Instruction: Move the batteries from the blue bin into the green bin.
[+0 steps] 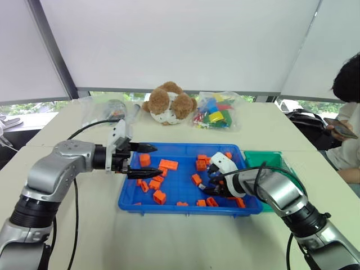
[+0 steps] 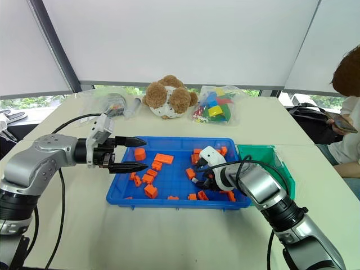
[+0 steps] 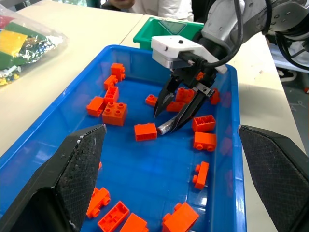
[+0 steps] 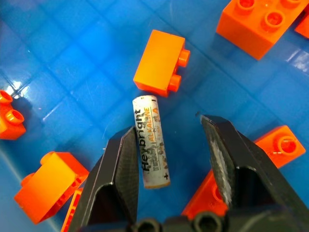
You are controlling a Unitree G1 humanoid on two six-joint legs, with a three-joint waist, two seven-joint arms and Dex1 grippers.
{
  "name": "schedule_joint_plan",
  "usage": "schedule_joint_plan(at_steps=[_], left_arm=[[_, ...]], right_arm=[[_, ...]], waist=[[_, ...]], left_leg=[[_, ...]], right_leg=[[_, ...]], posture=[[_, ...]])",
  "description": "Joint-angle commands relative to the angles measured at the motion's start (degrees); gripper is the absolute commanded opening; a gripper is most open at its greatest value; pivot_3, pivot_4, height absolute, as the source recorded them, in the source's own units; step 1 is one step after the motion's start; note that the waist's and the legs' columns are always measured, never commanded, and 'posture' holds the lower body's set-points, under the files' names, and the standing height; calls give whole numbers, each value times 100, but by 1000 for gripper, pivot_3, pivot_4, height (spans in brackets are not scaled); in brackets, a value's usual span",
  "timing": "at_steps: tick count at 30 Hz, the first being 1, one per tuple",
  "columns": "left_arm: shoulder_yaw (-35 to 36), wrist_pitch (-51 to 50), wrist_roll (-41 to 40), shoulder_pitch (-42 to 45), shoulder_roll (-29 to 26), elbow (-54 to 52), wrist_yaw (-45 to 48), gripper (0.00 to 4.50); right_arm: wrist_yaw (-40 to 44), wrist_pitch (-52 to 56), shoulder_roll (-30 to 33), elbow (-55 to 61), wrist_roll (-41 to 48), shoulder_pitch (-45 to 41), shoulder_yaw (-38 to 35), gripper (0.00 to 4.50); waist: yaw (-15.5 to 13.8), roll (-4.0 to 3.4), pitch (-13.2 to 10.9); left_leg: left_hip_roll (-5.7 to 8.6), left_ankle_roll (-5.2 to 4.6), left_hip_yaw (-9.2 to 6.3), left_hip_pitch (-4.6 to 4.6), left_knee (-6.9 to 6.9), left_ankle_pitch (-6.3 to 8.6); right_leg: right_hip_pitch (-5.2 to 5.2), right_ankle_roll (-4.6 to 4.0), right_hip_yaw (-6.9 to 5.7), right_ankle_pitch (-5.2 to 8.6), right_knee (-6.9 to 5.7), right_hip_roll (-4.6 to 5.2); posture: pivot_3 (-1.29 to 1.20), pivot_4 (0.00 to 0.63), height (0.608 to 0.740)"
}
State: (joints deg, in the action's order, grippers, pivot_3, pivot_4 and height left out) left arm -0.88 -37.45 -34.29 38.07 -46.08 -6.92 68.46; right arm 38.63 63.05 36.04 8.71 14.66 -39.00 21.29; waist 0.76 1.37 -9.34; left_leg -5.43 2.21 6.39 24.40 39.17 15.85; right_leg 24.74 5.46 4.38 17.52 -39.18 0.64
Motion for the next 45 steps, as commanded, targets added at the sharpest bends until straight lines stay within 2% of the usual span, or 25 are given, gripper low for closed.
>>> schedule_joint_plan(at_steps=[1,15,18,20,21,29,33,36,41,45], left_arm=[[159,-14,-49,26,-56,-136,-16,4500],[159,-14,-50,25,-56,-136,-17,4500],[150,12,-24,28,-49,-119,-28,4500],[142,14,-21,35,-45,-119,-28,4500],[140,16,-22,35,-45,-119,-26,4500],[138,17,-24,31,-52,-138,-18,4500],[154,13,-28,20,-71,-158,-18,4500],[165,13,-28,8,-89,-163,-14,4500],[145,35,-12,30,-78,-111,2,4500],[52,105,45,136,8,41,49,4500]], right_arm=[[25,-20,-32,-36,-69,-27,-3,2237],[69,-19,-57,-38,-133,-18,-21,2237],[141,-63,24,194,-160,67,112,1400],[186,-66,51,305,-149,96,125,334],[192,-62,51,334,-149,103,121,27],[241,-12,109,442,-212,30,44,24],[284,193,371,797,-67,-161,-524,24],[251,304,810,921,-24,-256,-1214,24],[234,285,1568,820,-35,-104,-1954,24],[301,97,2319,640,-120,568,-2417,24]], waist=[[0,0,0],[0,0,0],[0,0,0],[0,0,0],[0,0,0],[0,0,0],[-8,0,0],[-19,-1,-1],[-12,-1,0],[-25,0,0]], left_leg=[[0,0,0,0,0,0],[0,0,0,0,0,0],[0,0,0,0,0,0],[0,0,0,0,0,0],[0,0,0,0,0,0],[0,0,0,0,0,0],[0,0,0,1,0,0],[0,0,0,1,0,0],[1,-1,0,1,-1,1],[2,-2,-2,1,-1,1]], right_leg=[[0,0,0,0,0,0],[0,0,0,0,0,0],[0,0,0,0,0,0],[0,0,0,0,0,0],[0,0,0,0,0,0],[0,0,0,0,0,0],[0,0,0,0,0,0],[0,0,-1,0,1,1],[0,0,0,0,3,1],[-4,0,0,0,8,2]], posture=[[0,150,733],[0,150,733],[0,150,733],[0,150,733],[0,150,733],[0,150,733],[0,150,733],[0,150,733],[0,150,733],[0,150,733]])
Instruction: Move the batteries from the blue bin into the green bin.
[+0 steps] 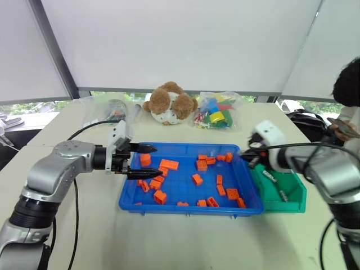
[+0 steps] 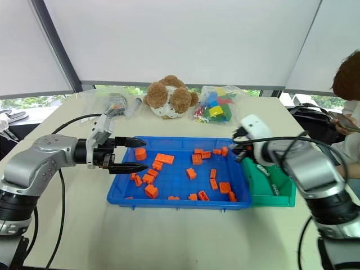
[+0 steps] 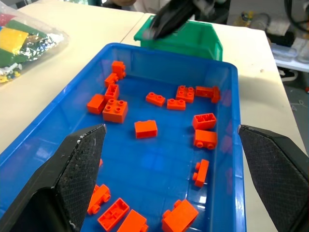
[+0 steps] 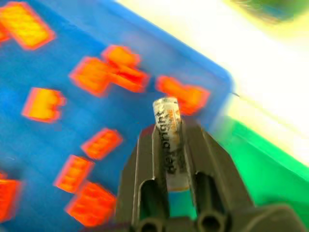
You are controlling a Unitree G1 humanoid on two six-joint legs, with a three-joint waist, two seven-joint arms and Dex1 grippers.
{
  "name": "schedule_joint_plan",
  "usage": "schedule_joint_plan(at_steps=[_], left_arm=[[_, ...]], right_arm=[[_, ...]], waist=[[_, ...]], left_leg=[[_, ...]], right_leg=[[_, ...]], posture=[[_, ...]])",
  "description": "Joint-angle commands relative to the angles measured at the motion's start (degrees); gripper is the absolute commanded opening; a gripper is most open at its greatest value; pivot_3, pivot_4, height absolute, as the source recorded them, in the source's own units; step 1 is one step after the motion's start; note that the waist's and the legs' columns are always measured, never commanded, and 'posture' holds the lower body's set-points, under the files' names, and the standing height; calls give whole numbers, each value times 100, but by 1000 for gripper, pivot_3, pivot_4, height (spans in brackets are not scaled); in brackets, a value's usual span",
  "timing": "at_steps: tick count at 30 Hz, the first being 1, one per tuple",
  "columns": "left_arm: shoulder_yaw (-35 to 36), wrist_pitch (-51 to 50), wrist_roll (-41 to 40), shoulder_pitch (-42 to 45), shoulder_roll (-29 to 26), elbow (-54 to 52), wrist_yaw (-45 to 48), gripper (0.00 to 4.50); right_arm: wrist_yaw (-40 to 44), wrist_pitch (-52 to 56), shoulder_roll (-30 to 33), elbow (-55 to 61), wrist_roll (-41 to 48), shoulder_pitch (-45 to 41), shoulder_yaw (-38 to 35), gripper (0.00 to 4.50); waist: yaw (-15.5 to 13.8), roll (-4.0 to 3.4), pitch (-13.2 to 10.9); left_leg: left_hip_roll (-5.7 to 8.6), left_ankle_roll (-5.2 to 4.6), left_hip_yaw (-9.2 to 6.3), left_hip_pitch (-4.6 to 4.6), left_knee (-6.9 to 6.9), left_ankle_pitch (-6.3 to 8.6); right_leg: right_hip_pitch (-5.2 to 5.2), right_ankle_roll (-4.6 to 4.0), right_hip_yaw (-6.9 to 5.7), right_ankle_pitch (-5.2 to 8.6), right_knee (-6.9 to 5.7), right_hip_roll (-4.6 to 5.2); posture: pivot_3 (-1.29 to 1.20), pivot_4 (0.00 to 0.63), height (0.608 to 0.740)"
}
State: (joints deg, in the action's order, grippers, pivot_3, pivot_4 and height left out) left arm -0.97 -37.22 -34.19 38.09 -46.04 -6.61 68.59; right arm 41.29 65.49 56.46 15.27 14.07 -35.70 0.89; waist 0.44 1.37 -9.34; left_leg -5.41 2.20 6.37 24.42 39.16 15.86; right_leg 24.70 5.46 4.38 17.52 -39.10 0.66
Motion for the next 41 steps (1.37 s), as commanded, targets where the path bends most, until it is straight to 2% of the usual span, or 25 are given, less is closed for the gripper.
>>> schedule_joint_plan(at_steps=[1,7,9,10,13,16,25,30,35,41], left_arm=[[54,92,41,146,11,29,44,4500],[3,133,88,230,80,118,95,4500],[2,138,106,246,93,134,113,4500],[4,140,115,250,96,138,123,4500],[13,142,136,251,99,142,145,4500],[22,130,140,244,96,134,151,4500],[32,91,126,218,80,115,150,4500],[53,72,106,191,52,121,176,4500],[69,63,105,201,-19,198,286,4500],[85,36,95,244,-110,321,402,4500]], right_arm=[[29,-180,323,-26,-50,319,-410,24],[-11,-231,329,-56,31,802,-605,24],[-40,-270,284,-87,30,902,-620,1071],[-54,-266,262,-108,41,933,-635,1396],[-76,-281,260,-127,64,987,-649,2814],[-82,-265,287,-89,102,998,-663,4423],[17,-275,549,91,145,715,-734,4423],[446,-308,656,481,614,437,-1023,4423],[1307,-714,885,1147,1235,766,-1277,4423],[1627,-884,1070,1534,1530,1031,-1237,4423]], waist=[[15,0,0],[60,-3,1],[42,-3,1],[35,-3,1],[20,-3,1],[21,-3,1],[25,-3,1],[23,-4,0],[18,-4,0],[21,-3,0]], left_leg=[[1,0,0,0,0,0],[0,0,-1,-4,-1,0],[0,0,-1,-4,-1,0],[0,0,-1,-4,0,0],[0,0,-1,-3,1,0],[1,1,0,-3,2,0],[1,0,-1,-3,2,0],[1,0,-1,-3,0,0],[1,0,-3,-3,1,0],[1,0,-5,-3,2,0]], right_leg=[[-1,0,1,0,2,0],[0,0,4,0,-4,-4],[0,0,4,0,-3,-3],[0,0,4,0,-3,-2],[0,0,4,0,-3,-2],[-1,0,4,0,-2,-1],[-1,0,4,0,-2,-1],[0,0,4,0,-2,-1],[-2,0,3,0,-2,-1],[-5,0,2,0,-1,-1]], posture=[[0,150,733],[0,150,733],[0,150,733],[0,150,733],[0,150,733],[0,150,733],[0,150,733],[0,150,733],[0,150,733],[0,150,733]])
